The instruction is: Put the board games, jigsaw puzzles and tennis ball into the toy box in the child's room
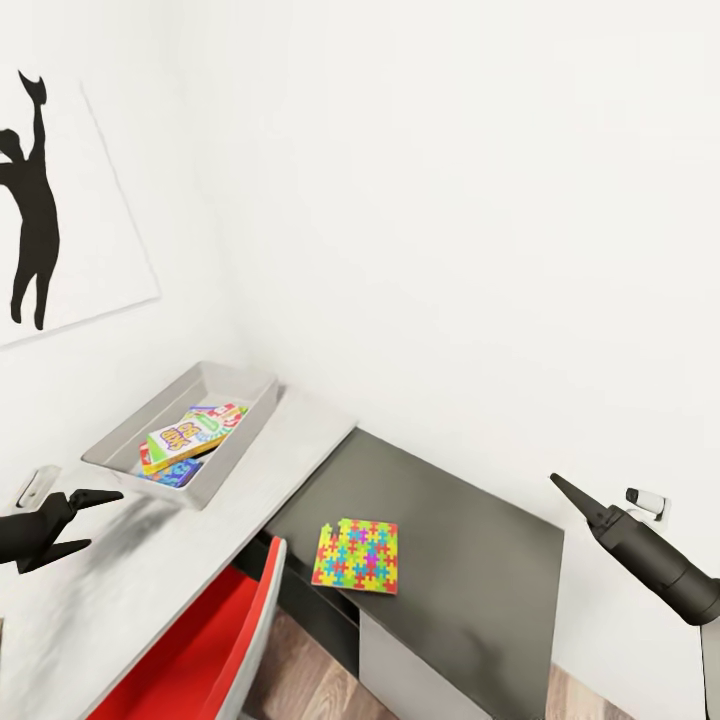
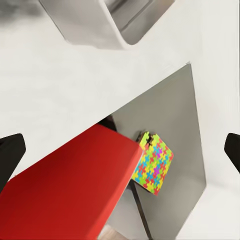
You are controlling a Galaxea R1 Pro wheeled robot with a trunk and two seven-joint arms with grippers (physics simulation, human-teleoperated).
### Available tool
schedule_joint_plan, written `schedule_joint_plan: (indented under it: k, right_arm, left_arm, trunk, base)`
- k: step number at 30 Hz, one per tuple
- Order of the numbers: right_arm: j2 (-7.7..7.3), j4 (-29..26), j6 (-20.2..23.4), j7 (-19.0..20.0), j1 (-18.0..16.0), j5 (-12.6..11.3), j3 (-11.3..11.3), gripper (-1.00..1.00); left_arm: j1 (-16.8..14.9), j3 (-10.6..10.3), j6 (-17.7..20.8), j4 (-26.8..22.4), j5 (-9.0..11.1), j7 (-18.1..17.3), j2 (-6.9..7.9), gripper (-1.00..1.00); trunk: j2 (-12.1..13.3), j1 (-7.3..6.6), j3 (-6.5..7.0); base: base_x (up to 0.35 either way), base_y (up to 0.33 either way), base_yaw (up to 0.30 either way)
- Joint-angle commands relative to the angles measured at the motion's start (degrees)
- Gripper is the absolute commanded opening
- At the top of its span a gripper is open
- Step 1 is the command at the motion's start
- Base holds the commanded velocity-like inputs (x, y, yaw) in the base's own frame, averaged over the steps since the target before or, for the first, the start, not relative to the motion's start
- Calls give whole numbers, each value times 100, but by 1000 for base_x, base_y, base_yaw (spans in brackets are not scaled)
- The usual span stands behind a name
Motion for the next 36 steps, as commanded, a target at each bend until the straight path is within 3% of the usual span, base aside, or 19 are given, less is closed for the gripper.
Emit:
schedule_joint_plan:
  k: [1, 36]
  right_arm:
    - [0, 0, 40, 8, -6, -16, -3, 100]
    - [0, 13, 40, 0, -6, -16, -6, 100]
  left_arm:
    - [-4, 6, 14, -3, 57, 60, 1, 100]
    - [-4, -45, 14, -3, 57, 66, -8, 100]
  trunk:
    - [-11, 4, -3]
    - [-11, 4, 286]
  base:
    - [0, 0, -171]
    - [0, 0, -174]
